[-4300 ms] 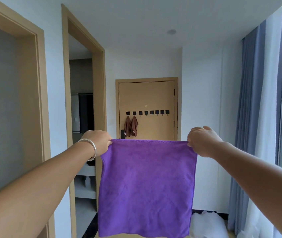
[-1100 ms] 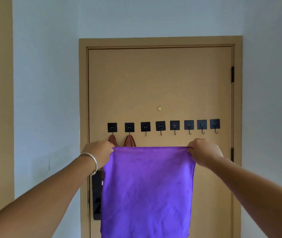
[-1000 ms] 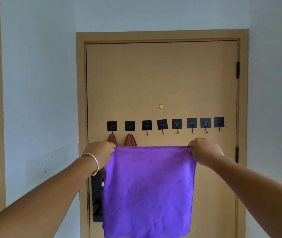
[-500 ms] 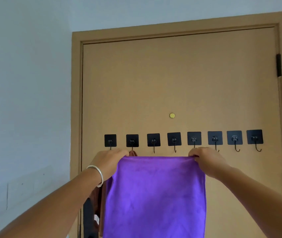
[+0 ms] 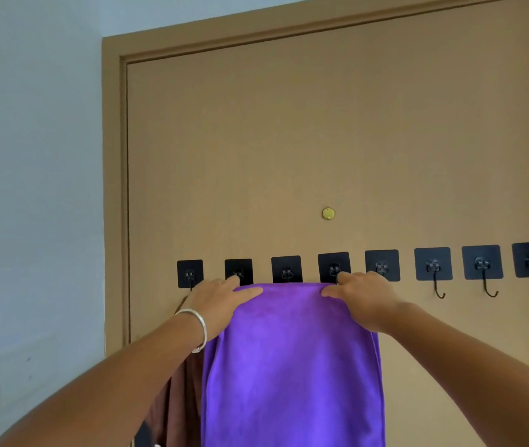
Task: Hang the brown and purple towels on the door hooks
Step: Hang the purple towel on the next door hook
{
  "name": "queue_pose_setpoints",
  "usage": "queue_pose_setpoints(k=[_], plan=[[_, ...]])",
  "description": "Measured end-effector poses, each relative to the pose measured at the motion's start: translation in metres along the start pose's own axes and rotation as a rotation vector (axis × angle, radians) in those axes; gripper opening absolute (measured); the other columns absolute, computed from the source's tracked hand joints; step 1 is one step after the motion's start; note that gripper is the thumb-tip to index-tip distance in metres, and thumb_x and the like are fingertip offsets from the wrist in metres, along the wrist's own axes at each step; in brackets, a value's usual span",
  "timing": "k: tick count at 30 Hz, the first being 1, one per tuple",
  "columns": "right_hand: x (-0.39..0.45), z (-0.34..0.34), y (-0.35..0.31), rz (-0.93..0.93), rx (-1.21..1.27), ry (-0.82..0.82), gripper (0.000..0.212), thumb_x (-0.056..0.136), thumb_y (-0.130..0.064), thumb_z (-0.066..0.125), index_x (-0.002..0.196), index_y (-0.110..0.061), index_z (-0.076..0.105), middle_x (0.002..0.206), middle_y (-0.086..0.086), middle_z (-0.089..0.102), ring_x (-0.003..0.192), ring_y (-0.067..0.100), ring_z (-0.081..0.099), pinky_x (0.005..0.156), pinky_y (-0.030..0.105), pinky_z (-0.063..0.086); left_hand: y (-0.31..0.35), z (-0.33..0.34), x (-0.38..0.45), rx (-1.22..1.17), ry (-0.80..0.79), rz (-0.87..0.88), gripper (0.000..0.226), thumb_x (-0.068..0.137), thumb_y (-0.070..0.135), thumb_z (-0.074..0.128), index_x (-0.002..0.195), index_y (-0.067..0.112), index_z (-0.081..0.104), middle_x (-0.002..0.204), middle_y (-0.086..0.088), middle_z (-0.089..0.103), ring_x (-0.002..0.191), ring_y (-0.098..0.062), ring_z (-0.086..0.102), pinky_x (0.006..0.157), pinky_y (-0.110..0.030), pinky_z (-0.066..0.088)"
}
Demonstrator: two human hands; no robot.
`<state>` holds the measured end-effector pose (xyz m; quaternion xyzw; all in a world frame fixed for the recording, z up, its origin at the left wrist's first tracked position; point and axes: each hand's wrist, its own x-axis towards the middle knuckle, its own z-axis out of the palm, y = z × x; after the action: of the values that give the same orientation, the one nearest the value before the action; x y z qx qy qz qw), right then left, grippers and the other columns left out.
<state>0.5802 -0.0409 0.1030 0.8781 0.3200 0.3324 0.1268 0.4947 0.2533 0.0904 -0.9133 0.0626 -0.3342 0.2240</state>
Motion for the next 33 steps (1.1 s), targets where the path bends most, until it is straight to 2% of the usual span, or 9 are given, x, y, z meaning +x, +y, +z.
queue_pose_setpoints(k=[4,9,12,16,19,23,26,30,33], plan=[[0.017,0.004,-0.007,0.092,-0.066,-0.054,0.056,0.093,-0.013,0.043,0.141,-0.038,0.029,0.111,0.003,0.050,0.096,0.025,0.056,0.073,0.034,0.039,0.003,0.012,0.026,0.016,-0.049,-0.022,0.078,0.087,-0.003,0.034,0.149,0.041,0.016,0.106,-0.005,0.042,0.079,-0.026,0.046,0.063,-0.034,0.031],[0.031,0.010,-0.021,0.173,-0.153,-0.155,0.056,0.090,-0.012,0.053,0.139,-0.026,0.030,0.108,0.006,0.055,0.093,0.027,0.060,0.066,0.035,0.035,0.014,0.033,0.043,0.009,-0.155,-0.045,0.071,0.090,0.002,0.036,0.149,0.037,0.019,0.129,-0.010,0.043,0.097,-0.030,0.054,0.067,-0.035,0.036],[0.034,0.020,-0.038,0.211,-0.173,-0.203,0.046,0.091,-0.011,0.052,0.134,-0.018,0.037,0.108,0.006,0.059,0.094,0.026,0.061,0.065,0.034,0.035,0.025,0.048,0.041,-0.044,-0.155,-0.025,0.060,0.091,0.005,0.036,0.145,0.032,0.030,0.122,-0.010,0.048,0.096,-0.032,0.056,0.070,-0.037,0.040],[0.032,0.039,-0.062,0.223,-0.143,-0.269,0.032,0.098,-0.015,0.046,0.129,-0.014,0.043,0.108,0.005,0.063,0.094,0.026,0.062,0.068,0.033,0.037,0.054,0.064,0.035,-0.040,-0.196,0.017,0.049,0.092,0.007,0.034,0.137,0.026,0.038,0.120,-0.012,0.055,0.100,-0.035,0.059,0.083,-0.040,0.040],[0.024,0.057,-0.081,0.225,-0.058,-0.292,0.034,0.098,-0.016,0.044,0.131,-0.015,0.040,0.112,0.006,0.062,0.099,0.029,0.061,0.069,0.035,0.036,0.077,0.075,0.028,-0.077,-0.277,-0.006,0.035,0.093,0.008,0.037,0.124,0.017,0.051,0.123,-0.012,0.052,0.103,-0.035,0.061,0.073,-0.038,0.040],[0.019,0.078,-0.104,0.229,0.090,-0.315,0.051,0.095,-0.019,0.051,0.139,-0.017,0.028,0.114,0.010,0.058,0.098,0.031,0.061,0.069,0.035,0.038,0.090,0.090,0.020,-0.139,-0.280,-0.053,0.034,0.092,0.005,0.036,0.123,0.013,0.050,0.122,-0.012,0.051,0.105,-0.034,0.058,0.078,-0.042,0.045],[0.016,0.084,-0.111,0.269,0.213,-0.294,0.053,0.095,-0.020,0.047,0.143,-0.025,0.023,0.117,0.009,0.053,0.100,0.032,0.060,0.071,0.035,0.038,0.090,0.091,0.015,-0.136,-0.269,-0.066,0.035,0.094,0.003,0.033,0.124,0.010,0.050,0.124,-0.012,0.049,0.109,-0.034,0.054,0.081,-0.044,0.045],[0.008,0.083,-0.110,0.278,0.251,-0.256,0.047,0.094,-0.018,0.047,0.138,-0.023,0.031,0.124,0.007,0.045,0.105,0.031,0.057,0.074,0.036,0.037,0.081,0.083,0.012,-0.081,-0.299,-0.024,0.033,0.094,0.001,0.035,0.118,0.008,0.057,0.122,-0.013,0.051,0.110,-0.035,0.052,0.077,-0.043,0.044],[0.002,0.076,-0.101,0.297,0.257,-0.211,0.034,0.093,-0.015,0.043,0.126,-0.023,0.043,0.121,0.005,0.047,0.106,0.027,0.053,0.072,0.034,0.037,0.068,0.056,0.018,-0.013,-0.281,-0.011,0.030,0.089,-0.001,0.042,0.106,0.011,0.063,0.111,-0.010,0.059,0.100,-0.033,0.058,0.074,-0.040,0.040]])
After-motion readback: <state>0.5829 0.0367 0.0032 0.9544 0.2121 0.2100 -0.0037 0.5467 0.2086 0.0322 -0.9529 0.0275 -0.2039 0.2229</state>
